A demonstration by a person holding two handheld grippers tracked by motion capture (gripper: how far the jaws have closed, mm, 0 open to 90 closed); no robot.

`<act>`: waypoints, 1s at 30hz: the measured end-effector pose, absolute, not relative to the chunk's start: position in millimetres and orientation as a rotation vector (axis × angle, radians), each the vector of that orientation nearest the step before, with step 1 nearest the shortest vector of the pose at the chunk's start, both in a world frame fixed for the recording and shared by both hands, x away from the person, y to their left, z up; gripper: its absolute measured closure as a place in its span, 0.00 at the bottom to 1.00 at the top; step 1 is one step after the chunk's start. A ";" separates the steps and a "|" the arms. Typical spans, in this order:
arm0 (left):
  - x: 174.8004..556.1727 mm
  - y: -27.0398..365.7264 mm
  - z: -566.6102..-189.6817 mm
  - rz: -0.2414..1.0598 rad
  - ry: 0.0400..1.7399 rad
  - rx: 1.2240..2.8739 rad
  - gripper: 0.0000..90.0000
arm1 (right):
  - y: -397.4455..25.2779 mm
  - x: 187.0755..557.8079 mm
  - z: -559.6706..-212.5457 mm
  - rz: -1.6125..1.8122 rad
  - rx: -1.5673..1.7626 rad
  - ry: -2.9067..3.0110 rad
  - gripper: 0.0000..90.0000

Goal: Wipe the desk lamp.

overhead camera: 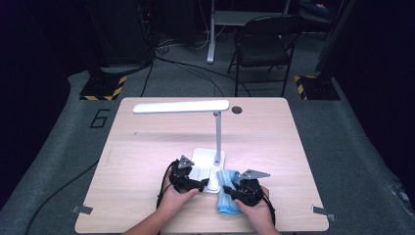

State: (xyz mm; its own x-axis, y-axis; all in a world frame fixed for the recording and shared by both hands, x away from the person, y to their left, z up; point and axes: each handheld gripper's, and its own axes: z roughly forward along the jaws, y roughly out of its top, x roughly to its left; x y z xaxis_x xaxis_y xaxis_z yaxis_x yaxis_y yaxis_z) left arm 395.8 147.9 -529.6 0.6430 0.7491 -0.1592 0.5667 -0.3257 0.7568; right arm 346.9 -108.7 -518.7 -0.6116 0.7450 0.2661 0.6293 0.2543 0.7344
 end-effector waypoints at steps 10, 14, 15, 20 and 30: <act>395.1 147.9 -529.4 0.284 1.026 2.030 0.00 | -106.1 363.3 -521.1 1.254 1.310 2.313 0.78; 394.8 147.7 -529.5 0.285 1.030 2.027 0.00 | -107.0 377.1 -521.5 1.249 1.346 2.270 0.78; 394.8 147.7 -529.5 0.284 1.031 2.027 0.00 | -106.9 381.9 -521.4 1.247 1.369 2.253 0.78; 394.8 148.0 -529.4 0.289 1.027 2.030 0.00 | -107.0 398.8 -521.5 1.234 1.400 2.205 0.77; 393.9 147.5 -529.4 0.286 1.038 2.025 0.00 | -104.7 379.0 -518.9 1.249 1.373 2.267 0.78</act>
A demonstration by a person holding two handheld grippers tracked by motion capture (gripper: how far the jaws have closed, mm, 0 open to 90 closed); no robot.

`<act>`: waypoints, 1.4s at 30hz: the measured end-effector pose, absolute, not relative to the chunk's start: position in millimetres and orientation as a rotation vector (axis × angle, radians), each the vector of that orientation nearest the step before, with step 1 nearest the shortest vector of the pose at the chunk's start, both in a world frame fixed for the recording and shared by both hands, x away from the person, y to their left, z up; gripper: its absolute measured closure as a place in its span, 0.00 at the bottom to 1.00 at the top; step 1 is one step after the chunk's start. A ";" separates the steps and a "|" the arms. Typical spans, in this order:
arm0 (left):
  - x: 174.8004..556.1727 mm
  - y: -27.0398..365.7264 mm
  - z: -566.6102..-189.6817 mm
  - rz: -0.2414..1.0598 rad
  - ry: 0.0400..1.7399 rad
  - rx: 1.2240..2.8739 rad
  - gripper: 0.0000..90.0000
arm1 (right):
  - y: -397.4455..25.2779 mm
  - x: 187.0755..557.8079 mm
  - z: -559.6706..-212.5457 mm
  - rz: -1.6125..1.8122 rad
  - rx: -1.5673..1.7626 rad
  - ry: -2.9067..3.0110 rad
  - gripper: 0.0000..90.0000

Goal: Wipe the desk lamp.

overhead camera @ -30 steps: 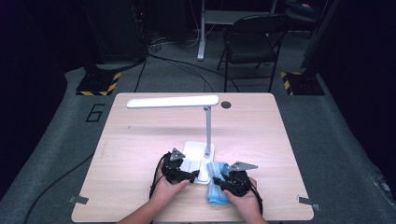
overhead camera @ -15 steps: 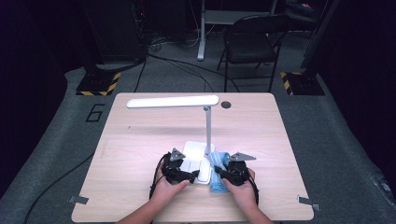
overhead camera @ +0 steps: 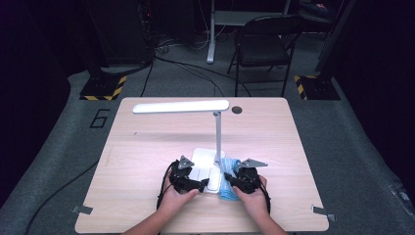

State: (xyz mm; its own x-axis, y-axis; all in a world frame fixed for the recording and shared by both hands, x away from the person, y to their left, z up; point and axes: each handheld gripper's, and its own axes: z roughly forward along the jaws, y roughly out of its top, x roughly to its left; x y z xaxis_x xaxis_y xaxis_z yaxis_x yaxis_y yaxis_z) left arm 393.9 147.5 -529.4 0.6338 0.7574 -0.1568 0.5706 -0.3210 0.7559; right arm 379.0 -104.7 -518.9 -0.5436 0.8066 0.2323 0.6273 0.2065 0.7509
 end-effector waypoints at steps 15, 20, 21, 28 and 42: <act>393.8 147.8 -529.4 0.286 1.039 2.025 0.01 | -104.1 341.0 -520.1 1.303 1.307 2.360 0.78; 393.8 147.8 -529.3 0.287 1.037 2.025 0.01 | -104.1 348.6 -521.2 1.295 1.315 2.344 0.78; 393.7 147.7 -529.3 0.287 1.038 2.025 0.01 | -104.1 350.8 -521.5 1.296 1.317 2.337 0.78; 393.7 147.8 -529.3 0.287 1.036 2.026 0.01 | -106.3 372.2 -522.2 1.291 1.356 2.290 0.78; 393.6 147.8 -529.3 0.285 1.038 2.025 0.01 | -111.2 406.1 -521.9 1.285 1.439 2.218 0.78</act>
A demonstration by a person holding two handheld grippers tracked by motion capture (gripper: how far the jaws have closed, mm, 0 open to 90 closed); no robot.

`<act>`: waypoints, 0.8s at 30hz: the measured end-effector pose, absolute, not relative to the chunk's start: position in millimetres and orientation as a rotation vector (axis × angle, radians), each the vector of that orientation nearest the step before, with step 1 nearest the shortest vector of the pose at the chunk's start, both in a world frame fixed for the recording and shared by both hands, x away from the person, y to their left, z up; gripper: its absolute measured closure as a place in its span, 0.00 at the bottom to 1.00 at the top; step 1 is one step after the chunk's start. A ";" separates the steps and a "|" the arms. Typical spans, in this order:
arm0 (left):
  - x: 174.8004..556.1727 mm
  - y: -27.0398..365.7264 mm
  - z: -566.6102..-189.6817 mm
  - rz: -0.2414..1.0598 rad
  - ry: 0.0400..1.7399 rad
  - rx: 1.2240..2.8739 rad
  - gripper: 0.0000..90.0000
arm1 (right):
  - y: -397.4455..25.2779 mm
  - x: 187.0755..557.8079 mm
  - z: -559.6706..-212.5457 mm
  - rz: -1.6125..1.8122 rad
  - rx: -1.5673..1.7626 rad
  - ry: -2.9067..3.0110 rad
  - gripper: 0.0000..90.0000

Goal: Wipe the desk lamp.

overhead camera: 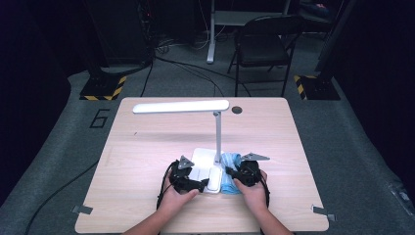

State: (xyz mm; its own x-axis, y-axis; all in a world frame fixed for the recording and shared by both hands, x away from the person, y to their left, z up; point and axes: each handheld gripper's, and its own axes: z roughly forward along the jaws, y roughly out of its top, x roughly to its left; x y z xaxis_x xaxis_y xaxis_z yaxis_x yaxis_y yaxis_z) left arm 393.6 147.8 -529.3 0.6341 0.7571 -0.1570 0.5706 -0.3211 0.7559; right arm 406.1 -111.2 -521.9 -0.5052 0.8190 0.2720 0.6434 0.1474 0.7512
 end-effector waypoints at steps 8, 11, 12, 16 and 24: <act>393.8 147.8 -529.4 0.284 1.038 2.024 0.00 | -112.0 408.5 -520.4 1.288 1.473 2.226 0.78; 393.7 147.8 -529.4 0.284 1.038 2.024 0.00 | -112.4 409.2 -520.9 1.294 1.461 2.225 0.78; 393.7 147.8 -529.4 0.284 1.038 2.024 0.00 | -112.1 408.3 -520.2 1.289 1.478 2.226 0.78; 393.7 147.8 -529.4 0.284 1.038 2.024 0.00 | -112.0 406.4 -520.3 1.300 1.450 2.216 0.78; 393.4 146.4 -530.0 0.283 1.053 2.000 0.00 | -111.3 399.0 -514.8 1.307 1.450 2.249 0.78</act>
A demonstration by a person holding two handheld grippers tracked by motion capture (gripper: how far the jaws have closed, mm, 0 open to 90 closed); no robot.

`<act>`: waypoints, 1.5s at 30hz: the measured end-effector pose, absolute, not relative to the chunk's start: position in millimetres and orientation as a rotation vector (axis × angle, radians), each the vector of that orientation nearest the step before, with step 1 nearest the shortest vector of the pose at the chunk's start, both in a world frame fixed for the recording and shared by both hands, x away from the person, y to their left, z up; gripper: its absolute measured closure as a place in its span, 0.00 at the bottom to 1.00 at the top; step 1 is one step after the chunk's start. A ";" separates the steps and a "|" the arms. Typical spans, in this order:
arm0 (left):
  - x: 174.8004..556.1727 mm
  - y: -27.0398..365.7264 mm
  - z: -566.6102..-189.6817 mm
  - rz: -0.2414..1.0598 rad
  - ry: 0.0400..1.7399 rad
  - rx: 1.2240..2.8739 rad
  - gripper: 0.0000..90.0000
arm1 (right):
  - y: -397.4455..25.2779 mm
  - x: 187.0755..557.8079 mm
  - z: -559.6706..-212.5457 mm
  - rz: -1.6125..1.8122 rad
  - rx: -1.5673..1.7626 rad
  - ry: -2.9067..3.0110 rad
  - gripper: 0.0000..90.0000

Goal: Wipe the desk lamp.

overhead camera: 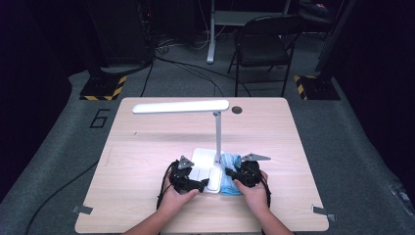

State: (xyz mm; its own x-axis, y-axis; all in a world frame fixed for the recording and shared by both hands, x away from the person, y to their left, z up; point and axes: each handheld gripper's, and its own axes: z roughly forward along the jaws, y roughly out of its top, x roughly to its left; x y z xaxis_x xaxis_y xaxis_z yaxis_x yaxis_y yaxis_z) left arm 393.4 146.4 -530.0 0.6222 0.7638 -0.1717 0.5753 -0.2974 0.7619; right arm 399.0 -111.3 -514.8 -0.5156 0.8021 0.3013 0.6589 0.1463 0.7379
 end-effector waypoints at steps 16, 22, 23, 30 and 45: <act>393.5 146.6 -529.9 0.283 1.052 2.002 0.00 | -118.7 404.9 -511.1 1.369 1.510 2.229 0.78; 393.8 147.9 -529.4 0.283 1.038 2.024 0.00 | -121.3 408.3 -504.9 1.376 1.481 2.208 0.78; 393.8 147.9 -529.4 0.283 1.038 2.024 0.00 | -121.5 408.0 -503.0 1.376 1.490 2.203 0.78; 393.8 147.9 -529.4 0.284 1.038 2.024 0.00 | -122.3 412.6 -490.8 1.401 1.473 2.172 0.78; 393.8 147.9 -529.4 0.283 1.037 2.025 0.00 | -107.3 429.4 -493.7 1.362 1.478 2.172 0.78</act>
State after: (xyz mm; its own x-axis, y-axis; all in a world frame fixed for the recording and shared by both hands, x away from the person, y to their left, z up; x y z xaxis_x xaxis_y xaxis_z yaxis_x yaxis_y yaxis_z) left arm 393.8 147.9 -529.4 0.6346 0.7564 -0.1586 0.5710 -0.3206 0.7558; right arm 429.4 -107.3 -493.7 -0.4887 0.8107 0.3224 0.6433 0.0853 0.7608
